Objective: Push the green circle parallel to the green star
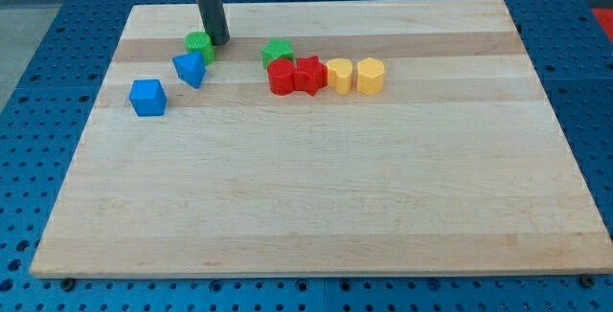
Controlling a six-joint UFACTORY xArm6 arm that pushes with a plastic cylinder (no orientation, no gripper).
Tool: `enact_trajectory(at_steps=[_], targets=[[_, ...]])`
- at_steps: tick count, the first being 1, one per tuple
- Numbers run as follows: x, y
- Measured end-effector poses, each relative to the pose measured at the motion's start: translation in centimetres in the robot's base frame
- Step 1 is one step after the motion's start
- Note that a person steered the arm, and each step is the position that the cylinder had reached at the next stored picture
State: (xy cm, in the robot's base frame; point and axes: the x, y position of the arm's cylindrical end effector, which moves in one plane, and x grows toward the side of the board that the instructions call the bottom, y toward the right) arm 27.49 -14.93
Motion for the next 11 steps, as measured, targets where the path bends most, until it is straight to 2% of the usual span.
enact_trajectory(at_steps=[1,2,3,4,7,8,11], targets=[[-3.0,-0.7],[-5.2,-5.4],[-5.2,-10.5],[-2.8,-11.1],[-1.4,-9.1],[0.9,-7.5],[1.1,0.9]])
